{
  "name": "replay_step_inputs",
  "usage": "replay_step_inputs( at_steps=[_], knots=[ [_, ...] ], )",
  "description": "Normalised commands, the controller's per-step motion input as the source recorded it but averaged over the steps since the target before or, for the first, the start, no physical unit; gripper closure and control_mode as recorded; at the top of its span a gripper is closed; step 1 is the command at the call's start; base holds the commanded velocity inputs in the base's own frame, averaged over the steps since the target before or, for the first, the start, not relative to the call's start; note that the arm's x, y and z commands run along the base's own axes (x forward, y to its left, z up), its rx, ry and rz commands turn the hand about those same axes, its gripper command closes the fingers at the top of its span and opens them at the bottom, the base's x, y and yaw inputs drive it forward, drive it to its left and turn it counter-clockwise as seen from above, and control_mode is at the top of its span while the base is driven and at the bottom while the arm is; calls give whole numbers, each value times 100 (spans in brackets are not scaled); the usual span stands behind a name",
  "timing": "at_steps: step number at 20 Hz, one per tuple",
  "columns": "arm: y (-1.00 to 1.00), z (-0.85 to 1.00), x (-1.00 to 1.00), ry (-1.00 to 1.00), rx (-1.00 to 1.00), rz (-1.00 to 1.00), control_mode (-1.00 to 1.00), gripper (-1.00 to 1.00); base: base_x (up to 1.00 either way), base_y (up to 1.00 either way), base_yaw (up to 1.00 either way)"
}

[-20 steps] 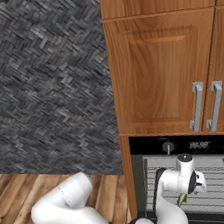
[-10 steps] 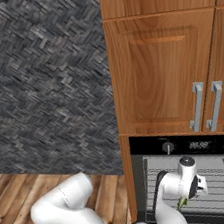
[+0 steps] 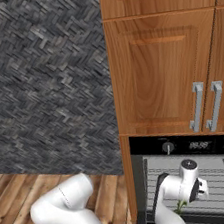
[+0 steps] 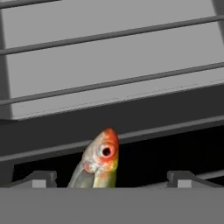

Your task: Take the fish from the oven and place it on the plate on the counter.

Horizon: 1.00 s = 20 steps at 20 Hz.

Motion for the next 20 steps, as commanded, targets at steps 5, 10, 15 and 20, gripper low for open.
replay_step_inputs(
  at_steps=[5,10,15,20],
  knots=[
    [1,-54,-51,0,0,0,-100,-100,0,0,0],
    [6,-85,-28,0,-5,0,-100,-100,0,0,0],
    [3,-100,-28,0,-14,0,-100,-100,0,0,0],
    [1,-98,-45,5,-4,-2,-100,-100,0,0,0]
  ],
)
